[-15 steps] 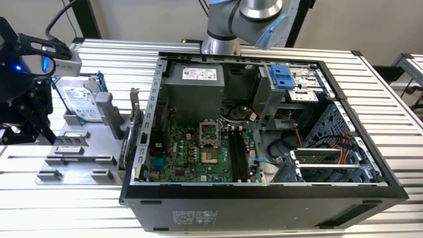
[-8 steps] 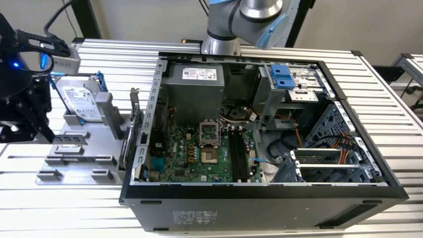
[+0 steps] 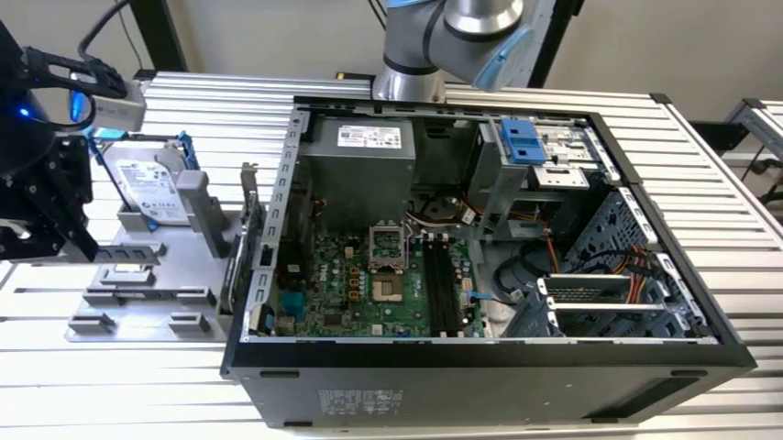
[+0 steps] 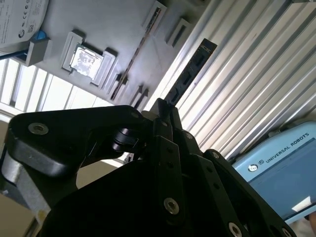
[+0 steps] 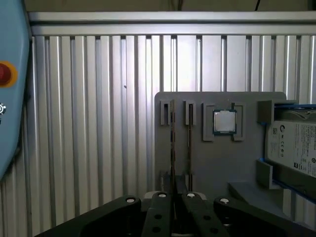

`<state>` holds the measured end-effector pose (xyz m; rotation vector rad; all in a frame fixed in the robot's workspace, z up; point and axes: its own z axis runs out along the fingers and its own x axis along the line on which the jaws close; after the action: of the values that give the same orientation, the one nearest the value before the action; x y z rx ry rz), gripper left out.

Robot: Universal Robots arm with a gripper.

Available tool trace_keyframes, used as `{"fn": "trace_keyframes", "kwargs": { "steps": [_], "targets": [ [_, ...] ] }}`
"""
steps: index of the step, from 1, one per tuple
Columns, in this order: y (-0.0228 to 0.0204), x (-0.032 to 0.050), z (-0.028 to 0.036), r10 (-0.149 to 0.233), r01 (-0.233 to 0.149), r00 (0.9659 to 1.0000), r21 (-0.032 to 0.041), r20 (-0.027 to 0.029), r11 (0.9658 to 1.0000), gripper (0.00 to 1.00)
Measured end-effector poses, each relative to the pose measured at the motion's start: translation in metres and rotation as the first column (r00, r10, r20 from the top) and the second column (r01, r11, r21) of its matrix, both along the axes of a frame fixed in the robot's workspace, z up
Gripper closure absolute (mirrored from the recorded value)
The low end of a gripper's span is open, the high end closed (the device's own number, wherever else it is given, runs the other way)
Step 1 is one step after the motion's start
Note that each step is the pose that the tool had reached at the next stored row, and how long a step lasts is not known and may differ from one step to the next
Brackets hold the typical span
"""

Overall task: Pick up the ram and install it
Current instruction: 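Pick up the ram and move it above insertion slot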

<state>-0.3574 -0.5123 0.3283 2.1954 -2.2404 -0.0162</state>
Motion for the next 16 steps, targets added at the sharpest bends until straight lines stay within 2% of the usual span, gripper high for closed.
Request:
{"fn": "trace_keyframes", "kwargs": {
  "steps": [16],
  "targets": [
    [0.0,0.0,0.0123,0.0,0.0,1.0,0.0,-0.0001,1.0,1.0]
  ]
}}
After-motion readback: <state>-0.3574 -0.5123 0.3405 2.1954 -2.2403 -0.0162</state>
